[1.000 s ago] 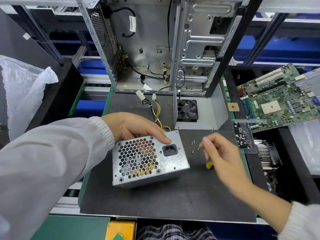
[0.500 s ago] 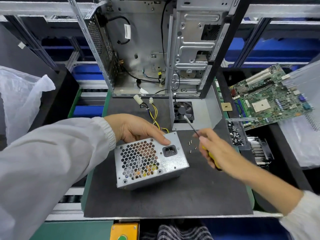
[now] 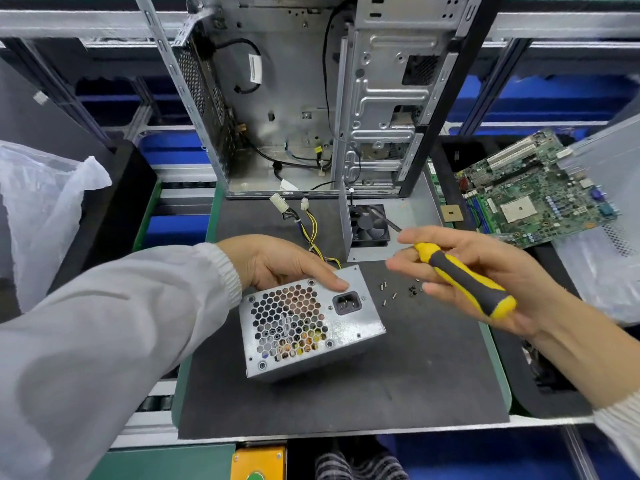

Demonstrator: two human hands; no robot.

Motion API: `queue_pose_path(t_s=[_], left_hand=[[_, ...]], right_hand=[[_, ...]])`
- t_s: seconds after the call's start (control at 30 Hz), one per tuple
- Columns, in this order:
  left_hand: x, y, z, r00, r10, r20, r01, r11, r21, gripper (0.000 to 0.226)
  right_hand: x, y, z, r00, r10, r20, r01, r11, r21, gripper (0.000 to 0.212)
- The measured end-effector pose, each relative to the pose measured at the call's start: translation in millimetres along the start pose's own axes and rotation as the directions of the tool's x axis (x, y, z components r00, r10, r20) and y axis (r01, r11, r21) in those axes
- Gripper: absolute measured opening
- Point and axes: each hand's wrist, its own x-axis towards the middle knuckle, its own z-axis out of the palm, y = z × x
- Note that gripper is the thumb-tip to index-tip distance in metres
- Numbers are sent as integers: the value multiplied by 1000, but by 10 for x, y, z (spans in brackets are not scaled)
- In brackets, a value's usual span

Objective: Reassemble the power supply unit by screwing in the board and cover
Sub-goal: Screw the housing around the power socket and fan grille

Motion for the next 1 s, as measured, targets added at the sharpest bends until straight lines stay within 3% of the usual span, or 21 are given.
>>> queue_pose_path(t_s=[0.07,0.13,0.23,0.27,0.33,0.4,0.47,0.57,0.7,1.0], left_hand=[[7,-10,-8,1000,6,14,-6,1000,-18,49],[14,-20,-19,1000,13,23,-12,999,-37,43],[23,-26,-30,1000,16,14,-15,999,-46,42],[22,-24,-32,1000,14,7,-14,999,-48,43],[26,-16,-32,1000,14,12,-13,999,-45,39],[27,-16,-29,1000,13,13,-13,999,-46,39],[26,-18,-27,1000,12,4,-11,999,-44,44],[20,-15,-22,1000,5,-11,-5,999,-35,49],[10,-3,-19,1000,1,-18,-1,1000,-27,48],[15,1,-21,1000,5,-25,-6,1000,-23,53]], right_hand=[[9,25,-17,997,-39,69,35,997,62,38],[21,51,-20,995,-91,50,89,994,58,34],[65,61,49,977,-167,-134,136,967,-213,34],[89,60,89,946,-244,-213,145,908,-392,35],[120,41,114,845,-435,-311,88,686,-722,37],[115,-27,142,798,-524,-297,26,522,-852,38],[75,-114,183,841,-489,-232,23,460,-888,24],[29,-225,265,925,-355,-140,47,470,-881,3],[24,-263,356,919,-385,-85,122,483,-867,21],[64,-206,492,923,-376,-87,79,404,-911,22]])
